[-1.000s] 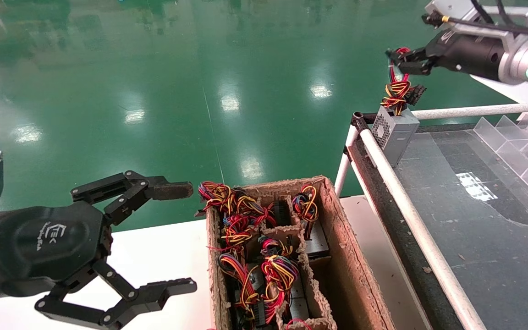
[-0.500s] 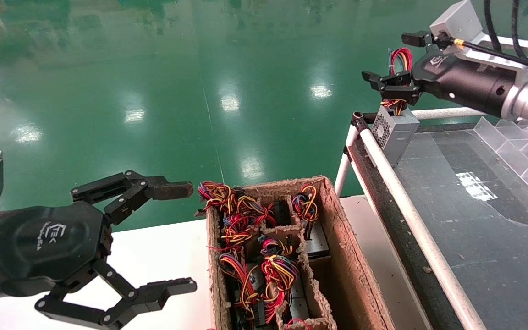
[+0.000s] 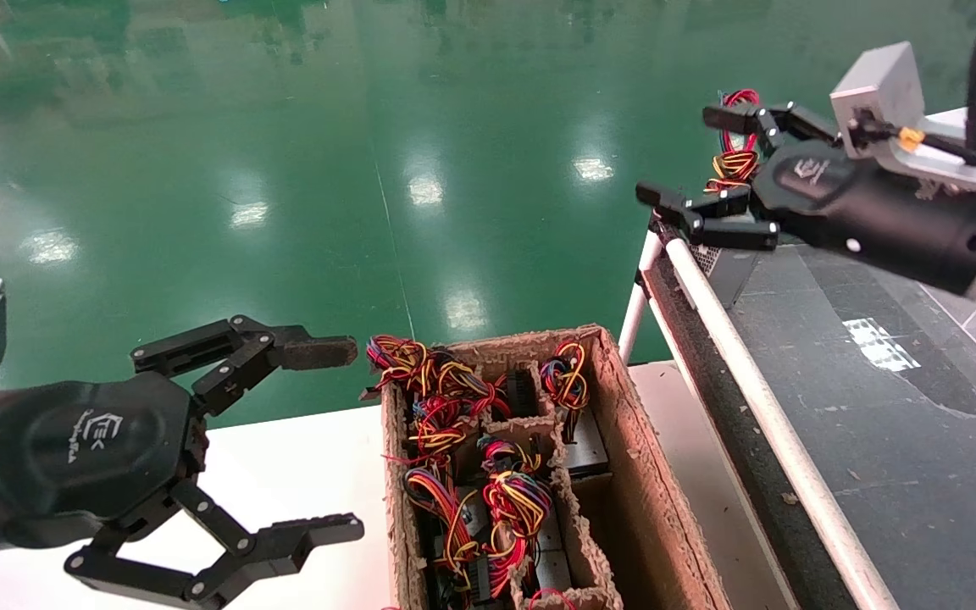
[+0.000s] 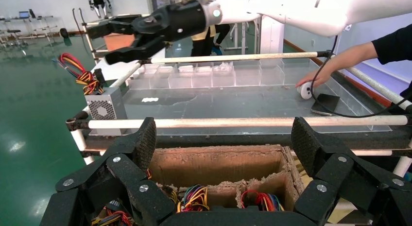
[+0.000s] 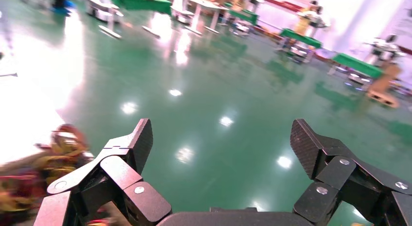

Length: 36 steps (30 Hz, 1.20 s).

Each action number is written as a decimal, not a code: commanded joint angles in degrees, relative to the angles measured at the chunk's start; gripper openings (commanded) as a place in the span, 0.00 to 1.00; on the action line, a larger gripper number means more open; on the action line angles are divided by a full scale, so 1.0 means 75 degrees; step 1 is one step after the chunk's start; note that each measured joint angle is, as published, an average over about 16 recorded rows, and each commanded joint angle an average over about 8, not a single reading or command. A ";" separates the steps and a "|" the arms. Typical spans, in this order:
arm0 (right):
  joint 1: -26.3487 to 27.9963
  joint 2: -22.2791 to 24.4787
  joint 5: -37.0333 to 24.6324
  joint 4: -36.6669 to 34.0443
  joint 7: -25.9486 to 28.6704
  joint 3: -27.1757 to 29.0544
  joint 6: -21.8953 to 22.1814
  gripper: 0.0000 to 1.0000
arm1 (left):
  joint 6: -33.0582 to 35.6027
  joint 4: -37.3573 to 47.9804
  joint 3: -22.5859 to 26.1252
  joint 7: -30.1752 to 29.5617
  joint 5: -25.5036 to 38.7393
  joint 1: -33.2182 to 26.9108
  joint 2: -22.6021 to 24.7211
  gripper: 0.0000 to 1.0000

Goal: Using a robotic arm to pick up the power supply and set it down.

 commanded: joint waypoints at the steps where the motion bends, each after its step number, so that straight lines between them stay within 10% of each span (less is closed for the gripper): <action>1: -0.0222 0.0137 0.0161 0.0319 0.0166 0.0072 -0.0198 1.00 | 0.0000 0.0000 0.0000 0.0000 0.0000 0.0000 0.0000 1.00; 25: -0.2802 0.1732 0.2041 0.4038 0.2095 0.0914 -0.2508 1.00 | -0.0001 0.0001 0.0001 0.0001 -0.0001 0.0000 -0.0001 1.00; 36: -0.3011 0.1862 0.2211 0.4331 0.2209 0.0993 -0.2690 1.00 | -0.0003 0.0003 0.0001 0.0001 -0.0002 0.0001 -0.0001 1.00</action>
